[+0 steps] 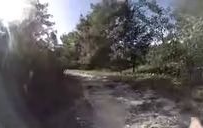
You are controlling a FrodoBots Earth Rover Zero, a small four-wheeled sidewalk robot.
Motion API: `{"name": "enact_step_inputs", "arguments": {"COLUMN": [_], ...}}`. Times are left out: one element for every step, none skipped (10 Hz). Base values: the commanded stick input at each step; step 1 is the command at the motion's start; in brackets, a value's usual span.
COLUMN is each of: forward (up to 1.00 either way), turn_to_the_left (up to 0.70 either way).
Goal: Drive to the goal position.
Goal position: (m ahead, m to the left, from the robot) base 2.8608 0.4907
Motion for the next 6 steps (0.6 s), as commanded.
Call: {"name": "enact_step_inputs", "arguments": {"forward": [0.85,0.85,0.85,0.85,0.85,0.85], "turn_to_the_left": [0.00,0.00,-0.20,-0.34,-0.34,-0.29]}}
